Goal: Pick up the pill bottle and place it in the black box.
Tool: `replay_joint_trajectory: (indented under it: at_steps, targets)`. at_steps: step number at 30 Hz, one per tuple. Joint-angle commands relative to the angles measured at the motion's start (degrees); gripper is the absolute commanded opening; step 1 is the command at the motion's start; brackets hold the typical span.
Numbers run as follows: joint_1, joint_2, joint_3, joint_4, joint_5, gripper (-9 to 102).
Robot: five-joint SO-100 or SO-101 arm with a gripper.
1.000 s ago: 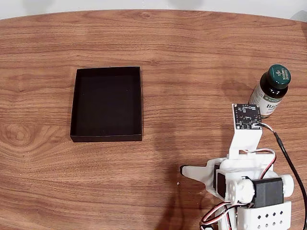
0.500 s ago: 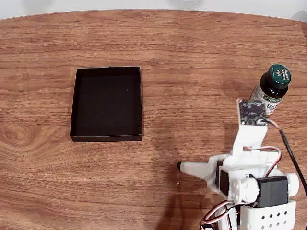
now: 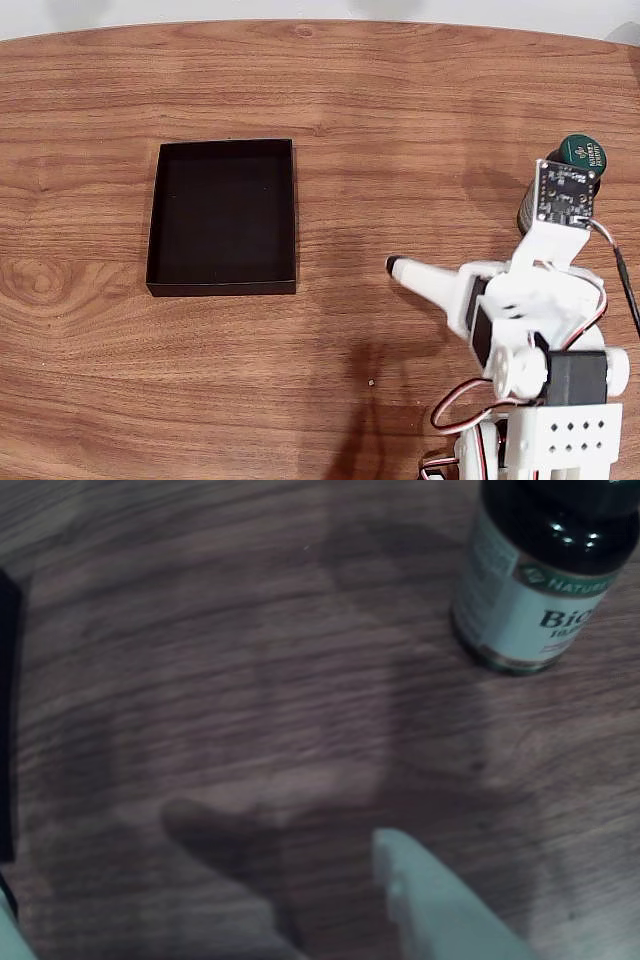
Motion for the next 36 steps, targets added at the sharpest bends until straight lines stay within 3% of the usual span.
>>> replay_joint_trajectory:
  at_steps: [1, 11, 23, 36]
  targets:
    - [2.4, -6.4, -4.7, -4.0, 0.9, 48]
    - [12.9, -17.3, -15.6, 0.0, 7.6, 48]
    - [18.5, -42.3, -45.4, 11.7, 2.6, 48]
    - [21.4, -58.7, -57.6, 8.3, 3.3, 49]
